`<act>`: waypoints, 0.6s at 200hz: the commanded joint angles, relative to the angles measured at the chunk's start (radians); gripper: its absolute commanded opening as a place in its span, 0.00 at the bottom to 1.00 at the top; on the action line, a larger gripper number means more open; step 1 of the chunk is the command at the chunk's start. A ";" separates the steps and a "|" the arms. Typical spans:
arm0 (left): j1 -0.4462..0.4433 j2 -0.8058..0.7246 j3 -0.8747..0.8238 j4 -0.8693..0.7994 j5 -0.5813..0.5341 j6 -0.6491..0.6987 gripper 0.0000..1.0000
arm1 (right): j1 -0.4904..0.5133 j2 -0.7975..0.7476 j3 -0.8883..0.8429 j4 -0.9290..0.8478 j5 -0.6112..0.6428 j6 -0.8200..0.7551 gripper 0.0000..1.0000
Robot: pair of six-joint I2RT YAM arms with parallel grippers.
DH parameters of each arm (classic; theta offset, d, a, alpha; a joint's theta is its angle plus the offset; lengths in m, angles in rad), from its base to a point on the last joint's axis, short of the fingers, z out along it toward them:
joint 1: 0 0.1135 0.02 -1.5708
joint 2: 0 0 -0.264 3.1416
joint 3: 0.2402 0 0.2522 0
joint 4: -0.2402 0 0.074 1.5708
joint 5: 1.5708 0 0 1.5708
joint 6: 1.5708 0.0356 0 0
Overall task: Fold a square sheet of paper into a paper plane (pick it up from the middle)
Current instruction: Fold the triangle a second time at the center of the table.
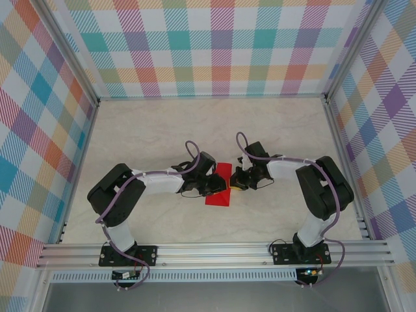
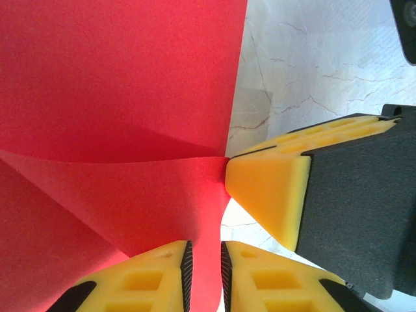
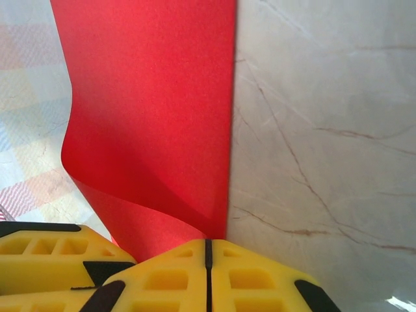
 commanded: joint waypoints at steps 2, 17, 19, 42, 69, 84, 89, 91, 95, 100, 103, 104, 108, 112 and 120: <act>0.009 0.022 0.032 0.000 0.019 0.006 0.21 | 0.000 0.022 0.028 0.003 0.003 -0.028 0.07; 0.009 0.024 0.033 -0.001 0.020 0.006 0.21 | 0.000 0.027 0.030 0.001 0.003 -0.032 0.07; 0.009 0.024 0.033 -0.002 0.020 0.006 0.21 | 0.000 0.027 0.030 0.000 0.004 -0.031 0.07; 0.010 0.025 0.035 -0.002 0.023 0.006 0.21 | 0.000 0.034 0.033 -0.001 0.005 -0.033 0.07; 0.009 0.021 0.035 0.000 0.027 0.007 0.21 | 0.000 0.039 0.034 0.004 0.003 -0.033 0.07; 0.010 0.014 0.035 0.006 0.033 0.006 0.21 | 0.000 0.037 0.034 0.006 0.002 -0.034 0.07; 0.009 0.011 0.035 0.010 0.036 0.006 0.21 | 0.000 0.037 0.034 0.006 0.001 -0.035 0.07; 0.010 0.009 0.035 0.011 0.036 0.006 0.21 | 0.000 0.037 0.034 0.006 0.001 -0.035 0.07; 0.010 0.009 0.035 0.014 0.040 0.006 0.21 | 0.000 0.036 0.034 0.008 0.000 -0.036 0.07; 0.011 0.005 0.035 0.016 0.041 0.006 0.21 | 0.000 0.036 0.033 0.010 0.000 -0.036 0.07; 0.010 0.005 0.035 0.019 0.043 0.006 0.21 | 0.000 0.035 0.033 0.010 0.000 -0.036 0.07; 0.010 0.005 0.035 0.018 0.043 0.006 0.21 | 0.000 0.035 0.033 0.011 -0.001 -0.036 0.07; 0.010 0.002 0.035 0.021 0.045 0.006 0.21 | 0.000 0.035 0.034 0.012 -0.001 -0.035 0.07; 0.009 0.003 0.035 0.021 0.045 0.007 0.21 | 0.000 0.034 0.031 0.014 -0.003 -0.036 0.07; 0.010 0.003 0.035 0.022 0.046 0.010 0.21 | 0.000 0.032 0.029 0.019 -0.006 -0.036 0.07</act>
